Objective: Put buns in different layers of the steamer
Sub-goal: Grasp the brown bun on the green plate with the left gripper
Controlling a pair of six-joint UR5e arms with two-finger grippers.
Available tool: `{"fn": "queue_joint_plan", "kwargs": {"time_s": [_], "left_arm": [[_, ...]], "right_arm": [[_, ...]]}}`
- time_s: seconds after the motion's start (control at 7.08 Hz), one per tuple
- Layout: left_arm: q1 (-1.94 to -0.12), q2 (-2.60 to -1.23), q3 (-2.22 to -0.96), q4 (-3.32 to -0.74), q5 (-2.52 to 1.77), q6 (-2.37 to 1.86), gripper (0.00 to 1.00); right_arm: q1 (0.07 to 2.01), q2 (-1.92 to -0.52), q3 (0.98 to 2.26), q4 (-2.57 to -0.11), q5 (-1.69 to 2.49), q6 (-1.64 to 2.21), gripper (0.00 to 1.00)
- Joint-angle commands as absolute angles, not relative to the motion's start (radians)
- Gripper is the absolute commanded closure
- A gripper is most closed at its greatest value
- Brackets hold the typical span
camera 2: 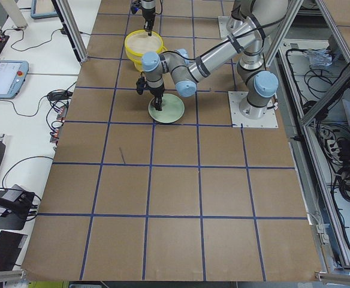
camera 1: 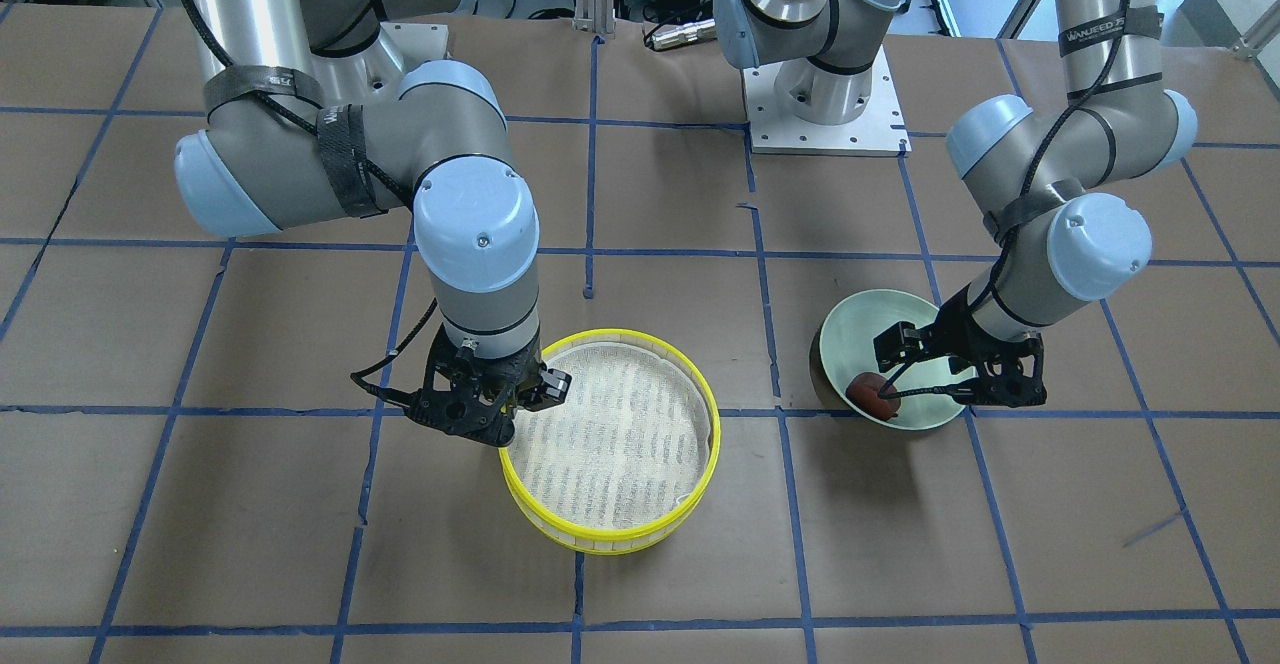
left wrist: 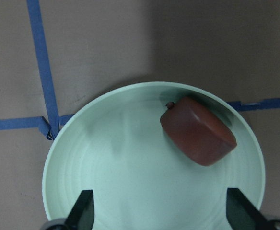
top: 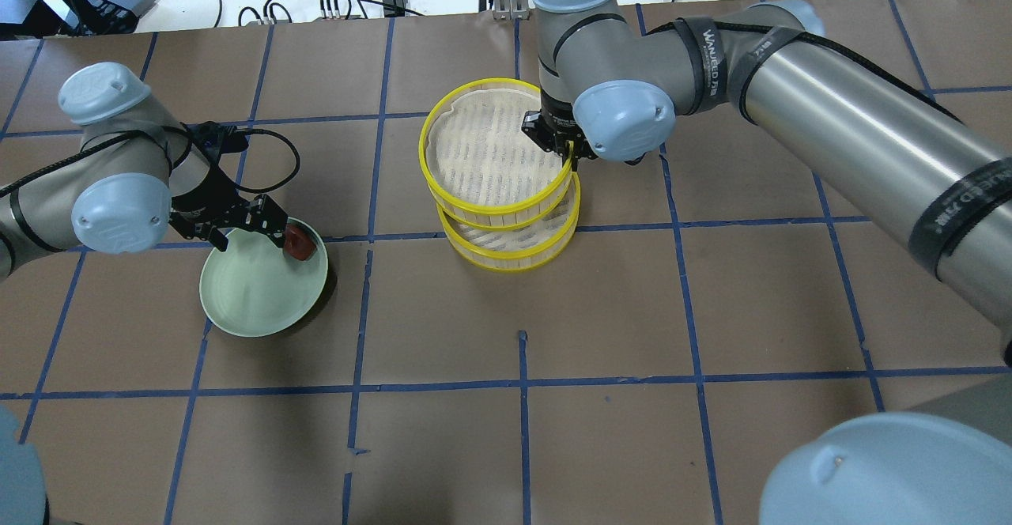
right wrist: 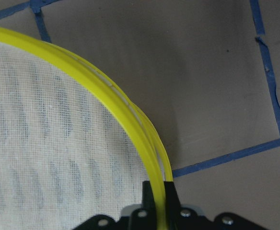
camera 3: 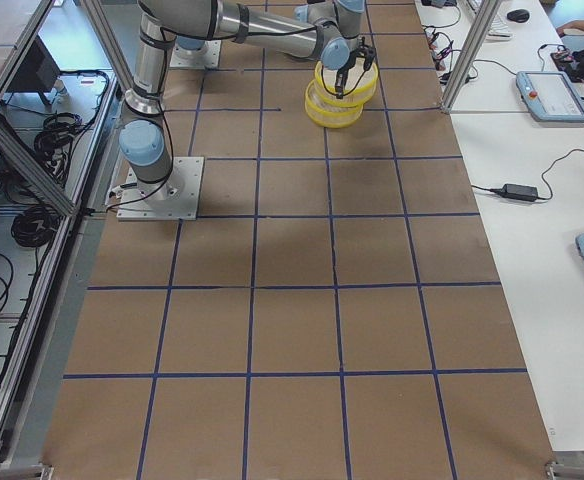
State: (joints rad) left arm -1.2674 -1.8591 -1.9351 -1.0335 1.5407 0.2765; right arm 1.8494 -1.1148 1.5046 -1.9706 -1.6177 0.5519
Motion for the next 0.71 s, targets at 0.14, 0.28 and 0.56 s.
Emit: {"fn": "queue_joint_plan", "kwargs": {"time_s": [0.14,0.28,0.56], "left_arm": [[-1.313,-1.873,-1.933,-1.031,1.461,0.14,0.04],[-1.315,-1.876,-1.933,-1.029,1.463,0.155,0.12],[-1.315,-1.899,-1.933,-0.99,1.468,0.164,0.28]], "right_arm": [[1.852,-1.117,1.523,-1.945,-1.632,0.545,0.94],[1.852,-1.12,1.543,-1.947,-1.632,0.545,0.94],[1.852,-1.127,1.546,-1.945,-1.632,0.543,0.94]]}}
